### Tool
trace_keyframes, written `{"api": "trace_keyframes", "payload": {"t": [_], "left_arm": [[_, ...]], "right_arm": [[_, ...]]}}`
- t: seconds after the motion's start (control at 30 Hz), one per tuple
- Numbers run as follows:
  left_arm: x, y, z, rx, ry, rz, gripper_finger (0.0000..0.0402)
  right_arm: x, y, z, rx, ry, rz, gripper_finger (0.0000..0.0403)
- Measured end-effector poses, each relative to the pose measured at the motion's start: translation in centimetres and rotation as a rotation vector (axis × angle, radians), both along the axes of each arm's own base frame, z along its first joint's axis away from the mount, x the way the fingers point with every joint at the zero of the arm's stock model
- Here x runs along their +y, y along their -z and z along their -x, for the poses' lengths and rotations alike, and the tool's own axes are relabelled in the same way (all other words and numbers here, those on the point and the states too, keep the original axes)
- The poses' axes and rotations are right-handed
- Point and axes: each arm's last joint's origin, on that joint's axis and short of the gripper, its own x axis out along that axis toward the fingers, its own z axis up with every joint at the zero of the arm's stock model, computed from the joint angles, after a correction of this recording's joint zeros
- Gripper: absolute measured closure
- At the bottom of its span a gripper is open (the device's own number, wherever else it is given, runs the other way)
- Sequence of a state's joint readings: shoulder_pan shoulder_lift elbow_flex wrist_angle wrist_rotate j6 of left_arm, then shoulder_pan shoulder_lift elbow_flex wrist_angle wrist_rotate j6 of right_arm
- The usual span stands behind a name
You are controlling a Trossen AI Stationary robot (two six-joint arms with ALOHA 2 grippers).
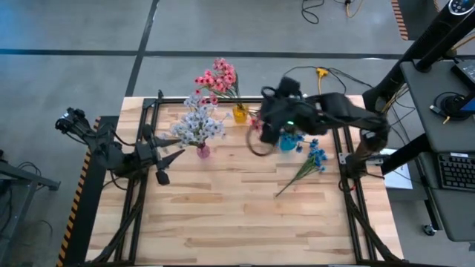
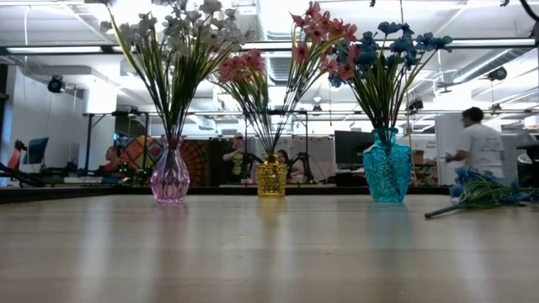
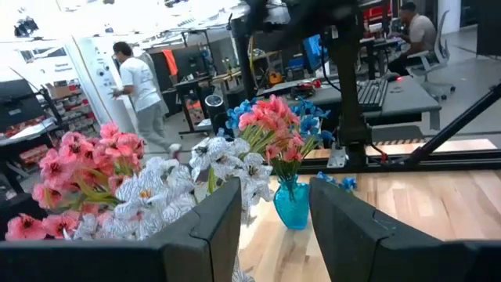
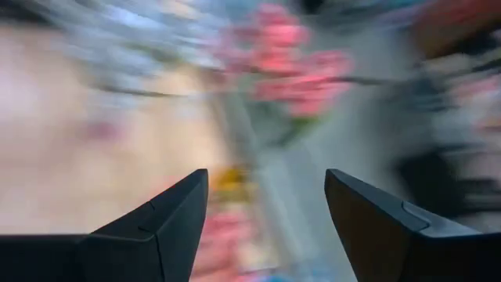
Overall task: Sort flowers into vase by color
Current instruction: Put the pink flowers into the yellow vase
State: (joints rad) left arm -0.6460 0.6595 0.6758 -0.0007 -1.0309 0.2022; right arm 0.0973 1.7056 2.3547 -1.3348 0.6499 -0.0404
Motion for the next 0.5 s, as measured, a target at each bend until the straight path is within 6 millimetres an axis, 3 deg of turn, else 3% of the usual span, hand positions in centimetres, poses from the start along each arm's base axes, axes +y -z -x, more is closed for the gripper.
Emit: {"api": "trace_keyframes", "payload": {"t": [0.07, 0.23, 0.37, 0.5], "left_arm": [[-0.2, 0.0, -0.3, 0.006, 0.0, -0.022, 0.0267], [-0.7, -0.4, -0.9, 0.031, 0.0, -0.082, 0.0267], [-1.2, -0.7, -1.5, 0.04, 0.011, -0.103, 0.0267], [-1.8, -0.6, -2.1, 0.065, 0.124, -0.17, 0.0267]], "right_arm": [[1.5, -0.1, 0.8, -0.037, -0.052, -0.166, 0.0154], [6.6, 2.0, 1.2, -0.026, -0.052, -0.234, 0.0154], [10.8, 5.0, 1.6, -0.036, 0.021, -0.245, 0.0154], [13.8, 9.6, 2.3, -0.105, 0.166, -0.169, 0.0154]]}}
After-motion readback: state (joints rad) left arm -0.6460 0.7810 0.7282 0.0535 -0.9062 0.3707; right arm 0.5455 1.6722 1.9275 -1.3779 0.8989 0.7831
